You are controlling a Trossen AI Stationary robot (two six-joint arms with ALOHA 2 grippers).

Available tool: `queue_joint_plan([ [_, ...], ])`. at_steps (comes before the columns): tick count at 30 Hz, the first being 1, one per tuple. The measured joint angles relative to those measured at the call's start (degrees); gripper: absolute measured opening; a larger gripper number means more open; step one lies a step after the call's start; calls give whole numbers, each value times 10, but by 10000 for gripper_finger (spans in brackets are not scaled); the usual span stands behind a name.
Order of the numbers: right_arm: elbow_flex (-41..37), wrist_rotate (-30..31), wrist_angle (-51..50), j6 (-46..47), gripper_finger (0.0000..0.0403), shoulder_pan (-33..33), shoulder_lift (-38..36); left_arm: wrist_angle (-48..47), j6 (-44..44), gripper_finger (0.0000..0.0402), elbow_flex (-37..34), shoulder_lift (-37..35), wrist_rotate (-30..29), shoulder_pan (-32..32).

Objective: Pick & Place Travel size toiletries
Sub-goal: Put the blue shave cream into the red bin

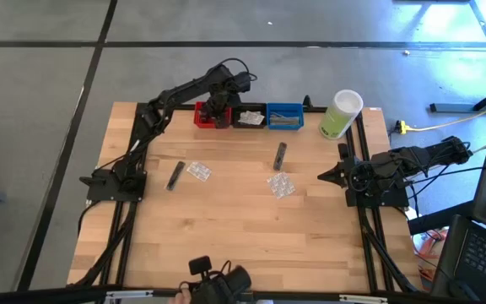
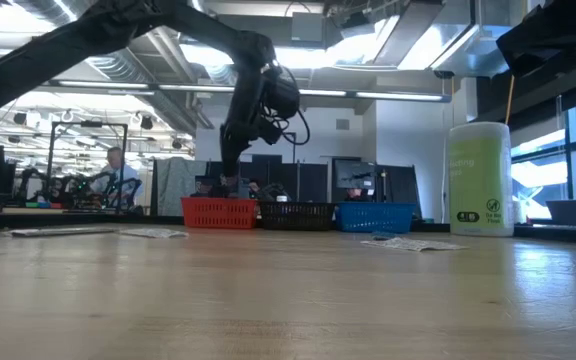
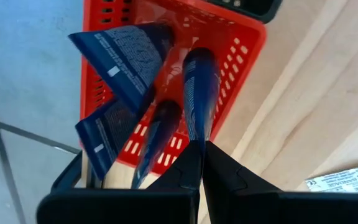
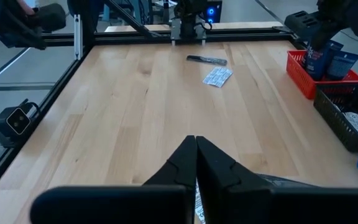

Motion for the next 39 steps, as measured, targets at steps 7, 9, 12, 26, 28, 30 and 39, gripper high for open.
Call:
queue_joint_plan([
  [7,0,0,-4,1,3,0,0,0,10,3,0,6,-4,17],
  [9,0,0,-5,1,5,0,0,0,8,3,0,6,3,23],
  [12,0,0,-5,1,9,0,0,0,3,3,0,6,8,28],
  [26,0,0,-5,-3,7,0,0,0,10,3,-21,10,8,33],
  [28,0,0,-5,-3,4,0,0,3,13,3,-21,10,12,33],
  [30,0,0,-5,-3,3,0,0,6,15,3,-21,10,12,33],
  [39,0,0,-5,-3,5,0,0,19,31,12,-21,10,0,28],
])
